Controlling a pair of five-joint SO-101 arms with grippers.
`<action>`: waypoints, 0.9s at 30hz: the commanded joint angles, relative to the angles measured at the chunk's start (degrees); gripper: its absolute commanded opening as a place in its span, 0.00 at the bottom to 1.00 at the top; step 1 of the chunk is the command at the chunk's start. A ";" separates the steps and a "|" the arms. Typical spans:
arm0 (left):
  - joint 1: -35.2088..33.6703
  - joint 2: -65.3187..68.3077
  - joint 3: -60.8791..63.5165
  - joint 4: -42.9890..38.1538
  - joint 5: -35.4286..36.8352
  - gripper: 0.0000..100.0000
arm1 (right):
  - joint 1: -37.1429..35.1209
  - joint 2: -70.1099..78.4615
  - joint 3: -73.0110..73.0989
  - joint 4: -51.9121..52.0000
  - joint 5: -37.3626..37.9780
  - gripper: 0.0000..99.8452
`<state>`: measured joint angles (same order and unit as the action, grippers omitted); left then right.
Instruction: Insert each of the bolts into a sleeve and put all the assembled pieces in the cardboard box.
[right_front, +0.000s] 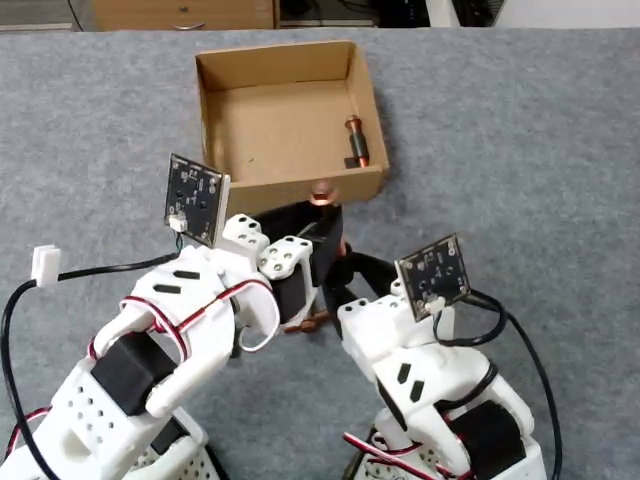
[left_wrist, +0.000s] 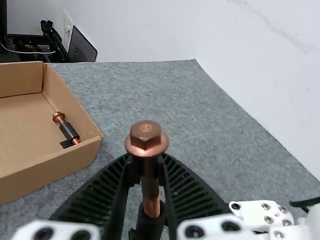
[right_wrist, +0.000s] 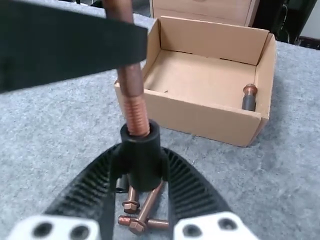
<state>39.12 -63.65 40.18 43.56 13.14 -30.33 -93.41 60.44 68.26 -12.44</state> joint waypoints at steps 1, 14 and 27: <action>-0.79 -0.66 -0.18 0.26 0.09 0.02 | -0.31 -0.22 -0.66 0.00 -0.44 0.00; -0.88 -0.66 0.62 0.18 0.26 0.19 | -0.22 -0.22 -0.48 0.00 -0.44 0.00; -0.62 -0.66 0.09 -0.26 -0.09 0.19 | -0.13 -0.22 -0.40 0.00 -0.53 0.00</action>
<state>39.03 -63.65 40.97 43.56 13.14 -30.33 -93.41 60.44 68.26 -12.44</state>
